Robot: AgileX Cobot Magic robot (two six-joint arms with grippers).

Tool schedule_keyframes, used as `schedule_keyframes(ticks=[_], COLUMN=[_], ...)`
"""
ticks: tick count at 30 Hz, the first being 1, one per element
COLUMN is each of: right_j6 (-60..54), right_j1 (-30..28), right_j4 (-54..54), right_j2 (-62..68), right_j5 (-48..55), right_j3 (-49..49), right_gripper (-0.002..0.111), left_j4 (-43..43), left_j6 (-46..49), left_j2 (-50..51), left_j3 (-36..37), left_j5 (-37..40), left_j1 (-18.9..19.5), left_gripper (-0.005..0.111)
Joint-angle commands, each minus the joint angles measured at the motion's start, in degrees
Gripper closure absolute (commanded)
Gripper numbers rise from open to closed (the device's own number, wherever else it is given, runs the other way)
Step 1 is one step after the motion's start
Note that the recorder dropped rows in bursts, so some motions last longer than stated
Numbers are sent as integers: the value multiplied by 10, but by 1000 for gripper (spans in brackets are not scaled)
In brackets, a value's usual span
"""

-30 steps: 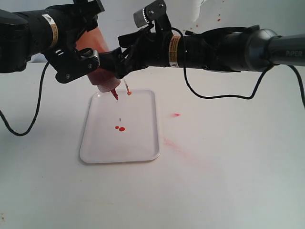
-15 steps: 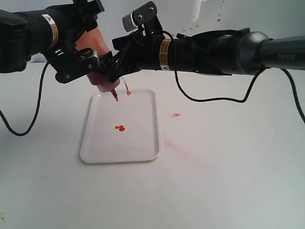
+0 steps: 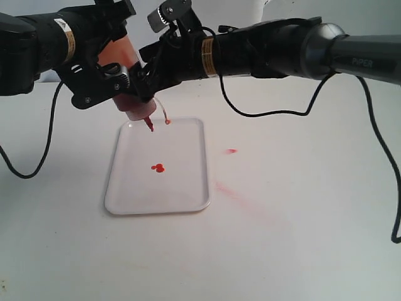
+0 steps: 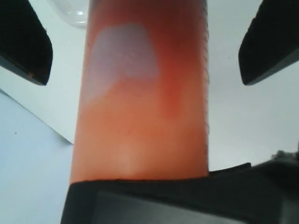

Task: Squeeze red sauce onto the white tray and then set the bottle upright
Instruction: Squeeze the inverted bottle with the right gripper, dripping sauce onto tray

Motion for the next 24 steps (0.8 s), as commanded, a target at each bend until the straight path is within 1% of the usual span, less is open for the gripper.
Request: schedule_keyframes(ticks=[1,4,8,11,23,24], right_j6=[64,66,95,95,95,101], right_j1=[1,1,1,1,2,2], right_j4=[-63,-66,-66,-66,-86,-86], right_j2=[29,46,59,59,60,60], right_j5=[-58,-130,-141,-162,-156,-156], right_j3=[-53,-81,-115,-116,-116,-116], right_gripper=[6,6,6,6,6,7], left_j4=[-1,-1,-1,-1,-1,-1], left_j6=[-5,-5,-5,-5,-5,-5], left_j2=[-5,-5,-5,-5,-5,-5], left_j3=[-6,-6,-6,-6,-6,-6], left_j5=[3,2,2,2,2,2], left_j1=[-3,-3,-3,-3,-3,-3], left_gripper=[107,107,107,107,107,107])
